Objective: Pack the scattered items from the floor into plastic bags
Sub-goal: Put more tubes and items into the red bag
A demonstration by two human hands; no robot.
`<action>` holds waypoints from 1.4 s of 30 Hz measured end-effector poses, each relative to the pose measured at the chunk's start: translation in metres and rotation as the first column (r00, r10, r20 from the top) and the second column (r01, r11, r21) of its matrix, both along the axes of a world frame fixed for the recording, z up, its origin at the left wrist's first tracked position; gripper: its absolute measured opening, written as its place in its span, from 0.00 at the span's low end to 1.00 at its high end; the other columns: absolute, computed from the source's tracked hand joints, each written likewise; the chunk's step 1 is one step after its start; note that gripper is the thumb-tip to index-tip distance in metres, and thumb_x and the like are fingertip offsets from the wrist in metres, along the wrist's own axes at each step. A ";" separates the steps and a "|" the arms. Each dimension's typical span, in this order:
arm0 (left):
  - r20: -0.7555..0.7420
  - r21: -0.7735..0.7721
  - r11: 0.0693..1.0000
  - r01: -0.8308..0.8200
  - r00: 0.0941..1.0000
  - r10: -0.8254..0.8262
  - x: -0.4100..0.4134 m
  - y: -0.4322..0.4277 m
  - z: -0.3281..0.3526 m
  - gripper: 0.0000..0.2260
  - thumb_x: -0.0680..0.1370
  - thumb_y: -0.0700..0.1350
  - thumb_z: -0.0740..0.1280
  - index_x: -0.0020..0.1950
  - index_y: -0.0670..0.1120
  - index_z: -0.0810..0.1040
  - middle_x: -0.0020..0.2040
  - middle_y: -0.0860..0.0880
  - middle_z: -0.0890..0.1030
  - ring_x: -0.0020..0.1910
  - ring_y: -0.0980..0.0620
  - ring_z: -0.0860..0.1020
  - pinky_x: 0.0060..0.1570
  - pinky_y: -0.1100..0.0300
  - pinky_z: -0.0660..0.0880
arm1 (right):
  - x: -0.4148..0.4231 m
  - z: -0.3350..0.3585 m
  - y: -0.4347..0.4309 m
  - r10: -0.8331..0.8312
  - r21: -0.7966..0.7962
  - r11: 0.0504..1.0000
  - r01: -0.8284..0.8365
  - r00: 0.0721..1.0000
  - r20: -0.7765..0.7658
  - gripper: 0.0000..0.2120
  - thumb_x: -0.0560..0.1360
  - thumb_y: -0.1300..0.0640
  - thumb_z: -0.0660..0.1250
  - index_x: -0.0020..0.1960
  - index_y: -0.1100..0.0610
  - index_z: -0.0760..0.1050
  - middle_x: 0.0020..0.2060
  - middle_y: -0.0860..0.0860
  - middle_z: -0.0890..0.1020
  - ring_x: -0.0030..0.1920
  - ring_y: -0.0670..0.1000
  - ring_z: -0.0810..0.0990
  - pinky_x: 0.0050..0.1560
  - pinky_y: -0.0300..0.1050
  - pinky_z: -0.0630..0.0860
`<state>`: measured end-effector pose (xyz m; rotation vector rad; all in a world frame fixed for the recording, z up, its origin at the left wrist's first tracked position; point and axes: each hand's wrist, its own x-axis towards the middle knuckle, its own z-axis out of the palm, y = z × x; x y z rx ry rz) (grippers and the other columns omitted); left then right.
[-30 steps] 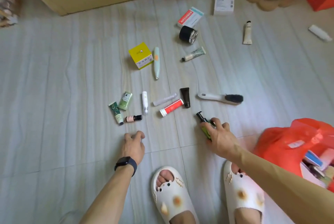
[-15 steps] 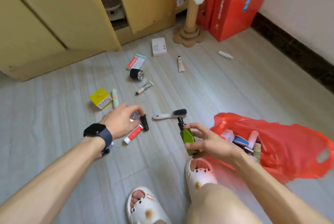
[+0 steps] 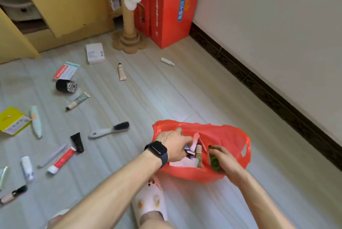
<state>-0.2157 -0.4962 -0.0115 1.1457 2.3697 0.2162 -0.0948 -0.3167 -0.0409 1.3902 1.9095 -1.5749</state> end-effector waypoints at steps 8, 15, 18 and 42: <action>-0.294 -0.248 0.938 0.243 0.903 -0.312 0.027 0.001 -0.082 0.19 0.83 0.43 0.56 0.74 0.49 0.66 0.77 0.37 0.59 0.77 0.37 0.52 0.73 0.37 0.43 | 0.003 -0.064 -0.005 0.463 0.436 0.703 -0.561 0.827 0.318 0.30 0.75 0.45 0.66 0.74 0.48 0.63 0.70 0.54 0.72 0.68 0.56 0.71 0.65 0.51 0.68; -0.359 -0.301 0.948 0.104 0.909 -0.213 -0.017 -0.044 -0.071 0.33 0.80 0.52 0.58 0.80 0.56 0.43 0.79 0.46 0.54 0.78 0.42 0.40 0.72 0.36 0.34 | 0.006 -0.058 -0.014 0.601 0.336 0.420 -0.843 0.536 0.593 0.39 0.74 0.38 0.60 0.80 0.41 0.46 0.80 0.50 0.44 0.79 0.60 0.44 0.76 0.62 0.52; -0.249 -0.150 0.987 -0.061 0.968 0.022 -0.023 -0.055 -0.040 0.25 0.78 0.55 0.59 0.75 0.55 0.64 0.69 0.48 0.72 0.76 0.44 0.59 0.73 0.43 0.55 | -0.001 -0.036 -0.022 0.678 0.483 0.280 -0.829 0.528 0.512 0.35 0.73 0.37 0.51 0.79 0.43 0.54 0.80 0.52 0.55 0.79 0.57 0.50 0.77 0.54 0.54; -0.285 -0.212 0.421 -0.882 0.468 0.837 0.001 -0.443 0.036 0.30 0.78 0.55 0.60 0.78 0.60 0.54 0.80 0.49 0.50 0.79 0.46 0.50 0.74 0.41 0.51 | -0.185 0.089 -0.289 0.991 0.796 -0.131 -0.591 -0.080 0.104 0.27 0.81 0.40 0.53 0.79 0.39 0.52 0.78 0.42 0.59 0.79 0.47 0.52 0.75 0.42 0.58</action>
